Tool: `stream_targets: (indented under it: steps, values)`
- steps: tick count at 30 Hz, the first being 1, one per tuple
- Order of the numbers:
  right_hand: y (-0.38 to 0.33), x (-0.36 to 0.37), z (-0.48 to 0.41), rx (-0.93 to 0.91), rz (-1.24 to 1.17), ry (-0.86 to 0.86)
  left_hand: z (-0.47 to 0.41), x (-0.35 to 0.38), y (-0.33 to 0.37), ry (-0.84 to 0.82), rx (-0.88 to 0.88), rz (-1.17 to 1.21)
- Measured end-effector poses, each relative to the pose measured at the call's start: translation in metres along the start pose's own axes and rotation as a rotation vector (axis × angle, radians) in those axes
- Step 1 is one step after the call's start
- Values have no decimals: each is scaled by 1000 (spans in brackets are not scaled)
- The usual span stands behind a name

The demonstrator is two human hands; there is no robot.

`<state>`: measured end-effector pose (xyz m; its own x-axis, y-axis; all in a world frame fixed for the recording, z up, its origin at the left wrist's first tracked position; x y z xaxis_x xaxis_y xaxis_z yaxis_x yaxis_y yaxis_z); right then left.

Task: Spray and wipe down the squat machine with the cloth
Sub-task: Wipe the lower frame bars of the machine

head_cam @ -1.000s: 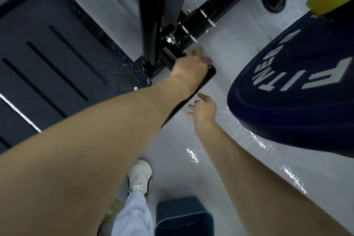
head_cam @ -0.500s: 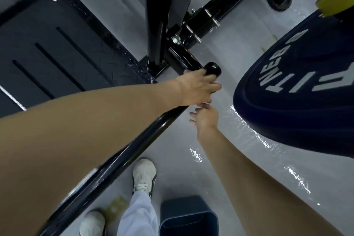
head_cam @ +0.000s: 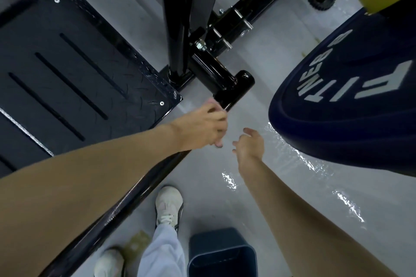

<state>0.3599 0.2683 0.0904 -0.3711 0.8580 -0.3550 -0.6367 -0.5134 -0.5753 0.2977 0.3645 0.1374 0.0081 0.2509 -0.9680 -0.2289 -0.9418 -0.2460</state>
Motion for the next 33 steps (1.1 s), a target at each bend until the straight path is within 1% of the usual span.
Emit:
stream_targets:
  steps: [2, 3, 6, 8, 10, 11, 12, 13, 14, 15, 18, 19, 21, 22, 25, 26, 27, 29, 32, 33]
  values:
    - [-8, 9, -2, -48, 10, -26, 6, -2, -39, 134, -377, 298]
    - [-11, 15, -2, -68, 14, -42, 7, 2, -56, 151, -538, 424]
    - [-22, 33, -1, -100, 16, -84, 2, 18, -78, 130, -875, 684]
    - [-30, 44, 0, -115, -11, -119, 6, 23, -86, 188, -1123, 834]
    - [-36, 55, 2, -141, 0, -144, 21, 36, -93, 218, -1414, 1025]
    - [-37, 58, 2, -147, 1, -145, 32, 49, -95, 226, -1591, 1120]
    - [-37, 59, 2, -137, -5, -142, 43, 61, -95, 276, -1793, 1232]
    - [-36, 60, 0, -122, -15, -137, 53, 68, -93, 389, -2005, 1358]
    - [-36, 59, -1, -107, -24, -133, 58, 73, -90, 517, -2179, 1470]
    - [-36, 57, -3, -101, -26, -135, 60, 73, -89, 608, -2298, 1520]
    - [-36, 52, -5, -96, -14, -158, 65, 58, -97, 704, -2538, 1443]
    - [-36, 51, -4, -92, -20, -169, 65, 60, -101, 701, -2566, 1446]
    - [-36, 47, -4, -93, -18, -182, 65, 63, -107, 558, -2518, 1446]
    - [-36, 45, -5, -92, -17, -181, 63, 67, -108, 453, -2436, 1442]
    - [-34, 37, -9, -76, -32, -175, 43, 77, -100, 29, -2049, 1409]
    - [-32, 35, -10, -63, -34, -173, 38, 77, -96, -62, -1940, 1382]
    - [-29, 33, -9, -49, -34, -170, 36, 78, -93, -111, -1844, 1347]
    - [-22, 31, -7, -22, -38, -164, 32, 76, -93, -142, -1635, 1260]
    - [-13, 31, -4, 4, -34, -163, 19, 59, -92, -140, -1277, 1132]
    - [-13, 32, -2, 7, -31, -171, 15, 52, -91, -130, -1186, 1092]
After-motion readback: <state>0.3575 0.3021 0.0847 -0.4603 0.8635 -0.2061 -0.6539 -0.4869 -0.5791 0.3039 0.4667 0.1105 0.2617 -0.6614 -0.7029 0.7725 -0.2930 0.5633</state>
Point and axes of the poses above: each hand's wrist, its own z-axis away from the middle knuckle, its own x-axis out of the palm, y = z × x, the point moved 9 cm from there along -z, towards the middle knuckle, and after that the axes turned 14 degrees about -z, right-handed, at the moved point
